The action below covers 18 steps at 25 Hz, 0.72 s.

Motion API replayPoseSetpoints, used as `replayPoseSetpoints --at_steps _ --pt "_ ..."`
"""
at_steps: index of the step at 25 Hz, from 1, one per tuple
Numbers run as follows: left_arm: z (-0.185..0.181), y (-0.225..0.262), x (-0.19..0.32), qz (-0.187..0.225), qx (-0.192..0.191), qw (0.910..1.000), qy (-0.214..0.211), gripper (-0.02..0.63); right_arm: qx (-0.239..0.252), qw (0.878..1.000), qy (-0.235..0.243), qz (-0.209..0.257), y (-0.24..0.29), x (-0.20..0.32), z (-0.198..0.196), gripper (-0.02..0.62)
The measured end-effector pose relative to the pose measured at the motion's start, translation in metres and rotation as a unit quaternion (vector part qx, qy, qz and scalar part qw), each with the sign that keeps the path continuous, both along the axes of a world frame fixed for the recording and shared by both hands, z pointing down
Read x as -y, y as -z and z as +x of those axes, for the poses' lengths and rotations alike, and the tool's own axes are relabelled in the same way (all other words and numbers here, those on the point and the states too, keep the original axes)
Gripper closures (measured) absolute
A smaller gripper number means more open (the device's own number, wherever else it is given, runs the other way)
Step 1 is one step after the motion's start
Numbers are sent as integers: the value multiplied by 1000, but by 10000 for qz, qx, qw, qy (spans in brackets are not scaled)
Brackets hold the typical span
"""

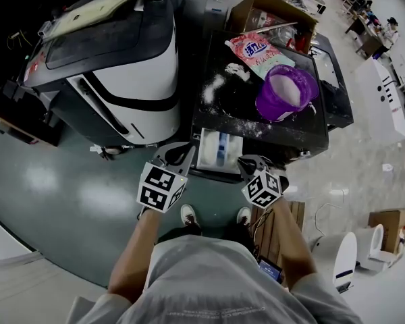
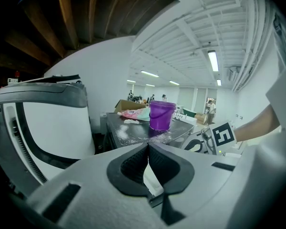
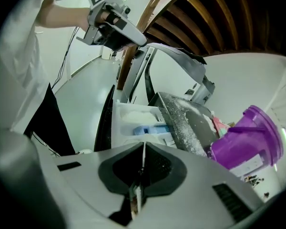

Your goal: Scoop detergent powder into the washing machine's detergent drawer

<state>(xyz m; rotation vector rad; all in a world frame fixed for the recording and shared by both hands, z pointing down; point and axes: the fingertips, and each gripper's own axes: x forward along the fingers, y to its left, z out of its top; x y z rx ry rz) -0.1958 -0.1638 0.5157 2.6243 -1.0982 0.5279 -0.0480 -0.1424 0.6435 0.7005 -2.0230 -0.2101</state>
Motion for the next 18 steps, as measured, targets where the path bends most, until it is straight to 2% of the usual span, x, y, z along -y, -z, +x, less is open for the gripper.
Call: replayPoseSetpoints --at_steps 6,11,18 --pt "-3 -1 0 10 45 10000 26 597 -784 9940 516 565 -1 6 -3 581" --pt "-4 -1 1 39 70 10000 42 597 -1154 9876 562 898 -1 14 -2 583" --pt "-5 -1 2 203 392 9990 -25 597 -1567 9736 664 1522 6 22 0 581"
